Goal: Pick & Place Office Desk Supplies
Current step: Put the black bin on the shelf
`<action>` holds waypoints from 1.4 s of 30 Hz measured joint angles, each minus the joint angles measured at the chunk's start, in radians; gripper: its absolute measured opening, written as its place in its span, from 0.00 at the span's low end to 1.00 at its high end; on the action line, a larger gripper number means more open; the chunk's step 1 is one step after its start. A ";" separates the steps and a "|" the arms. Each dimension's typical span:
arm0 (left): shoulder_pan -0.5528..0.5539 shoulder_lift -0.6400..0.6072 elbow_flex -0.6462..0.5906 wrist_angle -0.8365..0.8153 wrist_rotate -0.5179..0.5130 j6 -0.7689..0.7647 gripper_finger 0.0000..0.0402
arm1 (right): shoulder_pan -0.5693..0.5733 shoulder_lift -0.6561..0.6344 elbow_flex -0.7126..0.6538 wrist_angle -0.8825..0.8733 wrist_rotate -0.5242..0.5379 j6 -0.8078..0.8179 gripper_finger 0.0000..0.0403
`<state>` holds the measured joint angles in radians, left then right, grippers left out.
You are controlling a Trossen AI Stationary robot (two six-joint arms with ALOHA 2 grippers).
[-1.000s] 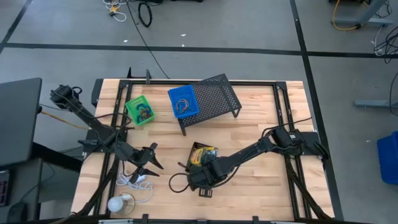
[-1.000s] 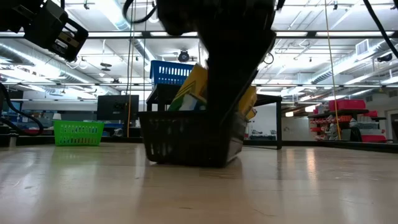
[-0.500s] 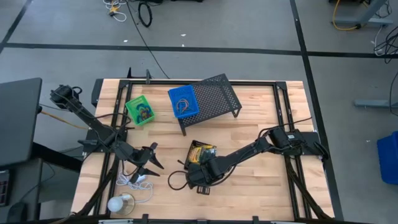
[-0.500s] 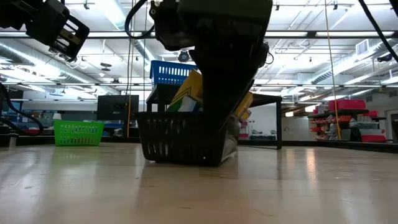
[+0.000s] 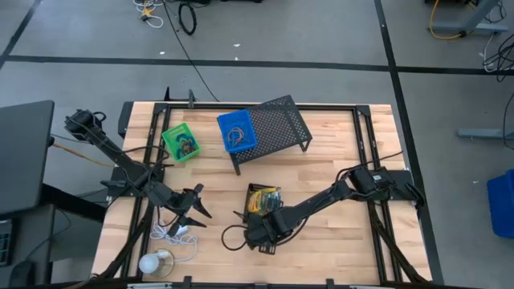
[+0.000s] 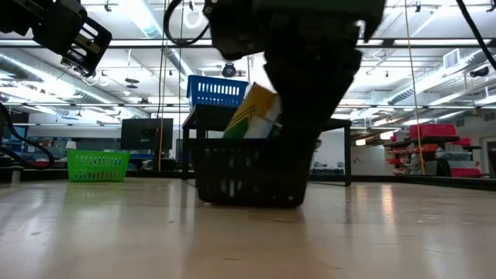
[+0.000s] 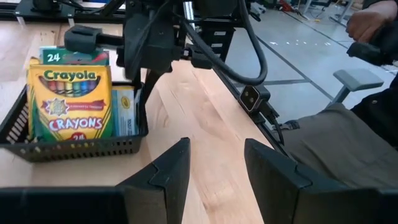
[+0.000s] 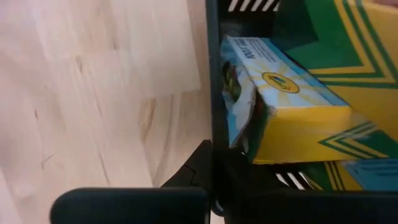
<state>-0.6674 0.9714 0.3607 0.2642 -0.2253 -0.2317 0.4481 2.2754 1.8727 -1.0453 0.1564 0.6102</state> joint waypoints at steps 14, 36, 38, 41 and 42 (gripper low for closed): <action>0.000 0.000 0.000 0.003 -0.004 -0.001 0.40 | 0.055 -0.027 0.108 -0.235 0.102 0.082 0.02; 0.000 0.000 0.000 0.002 -0.007 0.006 0.40 | 0.011 -0.038 0.242 -0.524 0.271 0.056 0.02; 0.000 0.000 0.000 0.002 -0.007 0.007 0.40 | 0.003 -0.047 0.242 -0.525 0.274 0.046 0.02; 0.000 0.000 0.000 0.002 -0.007 0.008 0.40 | -0.007 -0.064 0.242 -0.525 0.282 0.044 0.02; 0.000 0.000 0.000 0.002 -0.007 0.008 0.40 | -0.010 -0.068 0.242 -0.526 0.286 0.046 0.02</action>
<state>-0.6674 0.9714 0.3607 0.2661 -0.2326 -0.2235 0.4385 2.2071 2.1143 -1.5711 0.4428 0.6564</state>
